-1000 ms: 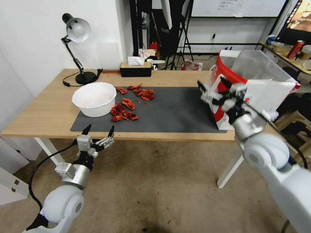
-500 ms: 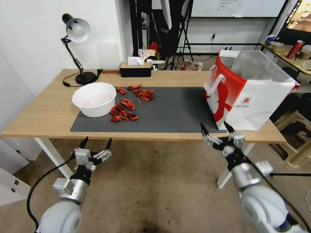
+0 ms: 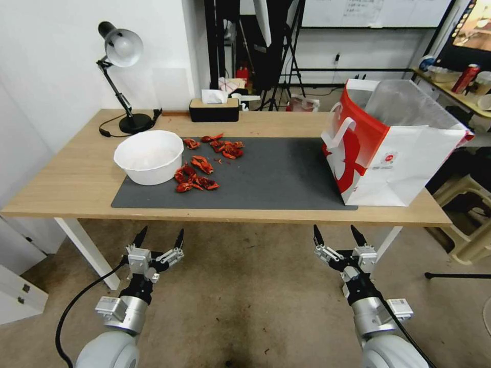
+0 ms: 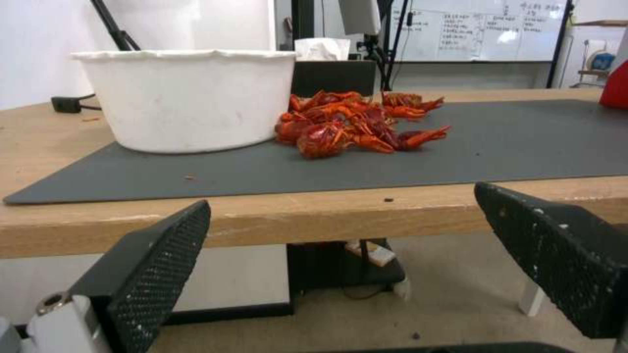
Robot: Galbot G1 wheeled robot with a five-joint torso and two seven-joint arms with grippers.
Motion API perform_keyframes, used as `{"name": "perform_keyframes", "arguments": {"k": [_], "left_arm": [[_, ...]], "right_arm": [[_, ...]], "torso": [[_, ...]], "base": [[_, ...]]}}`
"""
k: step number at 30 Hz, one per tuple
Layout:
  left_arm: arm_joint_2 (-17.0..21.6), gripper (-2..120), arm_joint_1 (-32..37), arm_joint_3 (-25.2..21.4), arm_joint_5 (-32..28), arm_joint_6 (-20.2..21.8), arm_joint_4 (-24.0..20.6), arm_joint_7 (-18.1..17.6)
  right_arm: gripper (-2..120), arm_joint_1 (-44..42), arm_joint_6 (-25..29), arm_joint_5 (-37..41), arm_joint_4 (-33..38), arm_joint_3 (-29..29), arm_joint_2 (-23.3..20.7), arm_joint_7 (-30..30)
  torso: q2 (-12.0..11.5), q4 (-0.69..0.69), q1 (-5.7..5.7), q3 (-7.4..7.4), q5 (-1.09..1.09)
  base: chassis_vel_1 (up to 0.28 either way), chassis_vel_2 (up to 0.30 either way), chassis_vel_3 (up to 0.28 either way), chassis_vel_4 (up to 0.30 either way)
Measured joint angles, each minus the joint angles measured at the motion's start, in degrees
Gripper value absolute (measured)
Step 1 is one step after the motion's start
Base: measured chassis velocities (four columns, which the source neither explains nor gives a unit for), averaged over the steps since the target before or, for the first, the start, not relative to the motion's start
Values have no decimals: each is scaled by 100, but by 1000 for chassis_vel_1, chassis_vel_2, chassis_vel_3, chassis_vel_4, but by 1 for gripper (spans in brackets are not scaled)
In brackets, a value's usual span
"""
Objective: Close the takeout container lid, then place the container into the takeout bag.
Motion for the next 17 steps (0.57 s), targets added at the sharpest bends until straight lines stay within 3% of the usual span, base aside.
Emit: {"name": "perform_keyframes", "arguments": {"k": [17], "left_arm": [[6, 100, -5, 0, -5, 10, 0, -8]], "right_arm": [[100, 30, -23, 27, -1, -6, -20, 2]], "torso": [[-1, 0, 1, 0, 0]], "base": [[0, 0, 0, 0]]}}
